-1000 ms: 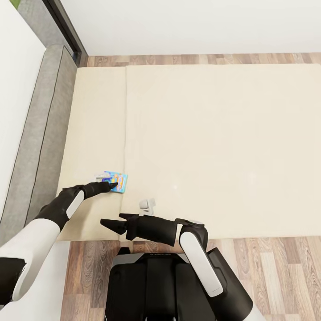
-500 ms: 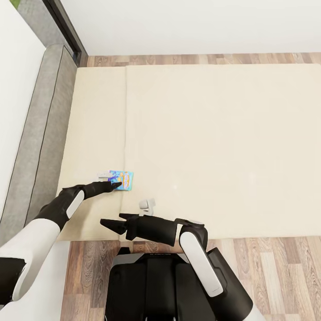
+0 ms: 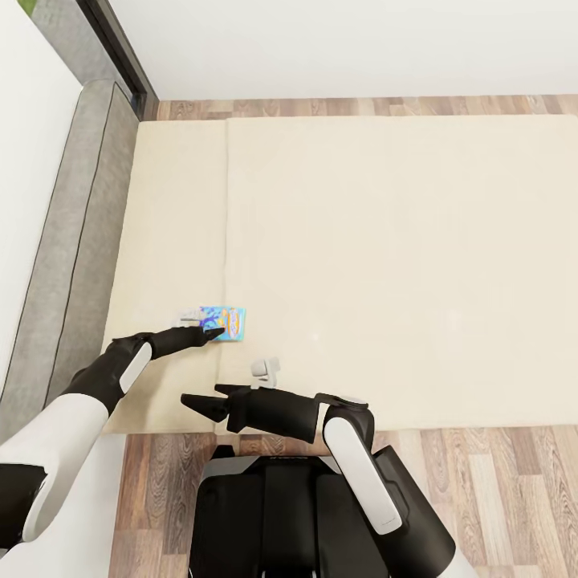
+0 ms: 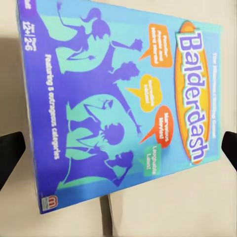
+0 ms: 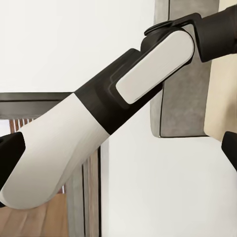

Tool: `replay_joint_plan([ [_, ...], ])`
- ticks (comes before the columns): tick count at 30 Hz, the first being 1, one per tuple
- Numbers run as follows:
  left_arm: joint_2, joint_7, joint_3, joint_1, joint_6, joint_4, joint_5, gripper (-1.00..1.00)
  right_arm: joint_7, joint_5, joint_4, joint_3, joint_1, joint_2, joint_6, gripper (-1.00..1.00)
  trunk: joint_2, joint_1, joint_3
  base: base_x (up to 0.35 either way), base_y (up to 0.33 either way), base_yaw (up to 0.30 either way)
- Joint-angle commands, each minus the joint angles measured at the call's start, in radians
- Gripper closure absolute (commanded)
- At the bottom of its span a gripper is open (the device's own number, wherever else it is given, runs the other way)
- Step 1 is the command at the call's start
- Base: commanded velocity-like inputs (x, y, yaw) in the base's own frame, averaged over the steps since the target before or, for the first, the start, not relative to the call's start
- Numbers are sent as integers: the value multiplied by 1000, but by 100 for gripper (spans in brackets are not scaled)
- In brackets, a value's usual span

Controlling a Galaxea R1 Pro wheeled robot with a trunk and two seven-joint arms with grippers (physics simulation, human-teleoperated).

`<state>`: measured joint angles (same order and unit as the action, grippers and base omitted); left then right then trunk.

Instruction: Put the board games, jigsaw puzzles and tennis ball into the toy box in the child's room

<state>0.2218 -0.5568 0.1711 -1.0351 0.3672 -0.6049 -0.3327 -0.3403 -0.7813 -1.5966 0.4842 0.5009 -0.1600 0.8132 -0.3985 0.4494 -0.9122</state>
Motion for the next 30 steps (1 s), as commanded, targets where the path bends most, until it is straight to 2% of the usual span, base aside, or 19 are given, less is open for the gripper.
replay_joint_plan([
  [1,1,0,4,0,7,-1,-11,-100,-3,2,0,-1,0,0,4,-100,-2,1,-1,0,0,0],
  [10,1,-12,1,1,-10,-1,-19,-100,-3,2,0,-1,0,0,4,-100,-2,1,-1,0,0,0],
  [23,2,-135,-4,3,-11,-8,-20,-100,-3,2,0,-1,0,0,4,-100,-2,1,-1,0,0,0],
  [30,2,-151,-6,3,-12,-13,-22,-100,-3,2,0,-1,0,0,4,-100,-2,1,-1,0,0,0],
])
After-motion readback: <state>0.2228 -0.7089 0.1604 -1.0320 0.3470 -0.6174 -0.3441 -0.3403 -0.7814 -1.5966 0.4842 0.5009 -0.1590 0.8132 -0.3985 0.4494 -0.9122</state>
